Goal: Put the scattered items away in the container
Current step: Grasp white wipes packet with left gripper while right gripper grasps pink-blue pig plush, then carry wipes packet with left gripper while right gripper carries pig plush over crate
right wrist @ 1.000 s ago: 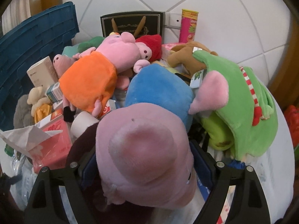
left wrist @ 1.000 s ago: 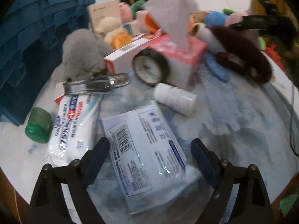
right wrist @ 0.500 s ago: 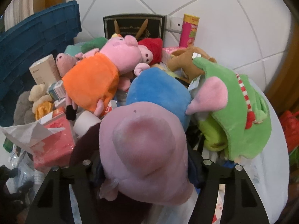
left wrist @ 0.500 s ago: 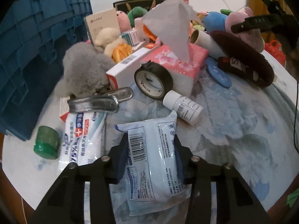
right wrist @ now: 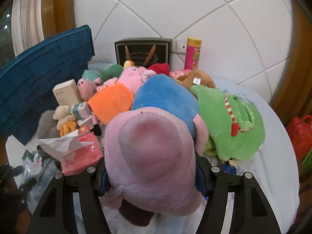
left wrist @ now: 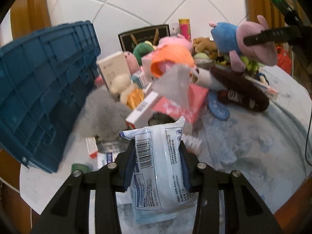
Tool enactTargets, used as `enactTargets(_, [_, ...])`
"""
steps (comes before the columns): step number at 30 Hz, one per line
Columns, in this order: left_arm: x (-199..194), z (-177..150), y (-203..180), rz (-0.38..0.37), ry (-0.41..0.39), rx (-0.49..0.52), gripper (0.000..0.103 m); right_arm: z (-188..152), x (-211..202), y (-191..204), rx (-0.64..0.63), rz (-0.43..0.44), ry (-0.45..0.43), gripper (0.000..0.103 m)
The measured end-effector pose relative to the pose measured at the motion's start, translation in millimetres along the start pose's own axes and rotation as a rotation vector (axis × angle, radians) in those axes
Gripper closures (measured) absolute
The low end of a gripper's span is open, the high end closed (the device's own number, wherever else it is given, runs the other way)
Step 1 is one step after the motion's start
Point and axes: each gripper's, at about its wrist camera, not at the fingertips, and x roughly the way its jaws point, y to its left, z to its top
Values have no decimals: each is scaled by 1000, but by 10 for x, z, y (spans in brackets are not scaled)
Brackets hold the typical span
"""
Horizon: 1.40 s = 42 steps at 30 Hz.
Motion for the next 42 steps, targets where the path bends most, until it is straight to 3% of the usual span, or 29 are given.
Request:
enactTargets(9, [-351,327,47,-12,-104,31,63,-17,-532,226,29,-2,-59,37])
enactTargets(19, [-898,696,475,-18,-235,51,63,116,-1273,626,71,-13,-169,37])
enactTargets(28, [-1363,994,919,-21,-348,73,63,279,-1772,1507,42,-13,-278,37])
enactTargets(34, [-1575,1142,1172,35,-392,39,63,337,-1966,1905,32,22,-327,37])
enactTargets(42, [-1761,1247,1206,91,-440,-10,63,433,-2169,2108,-17,58,-347,37])
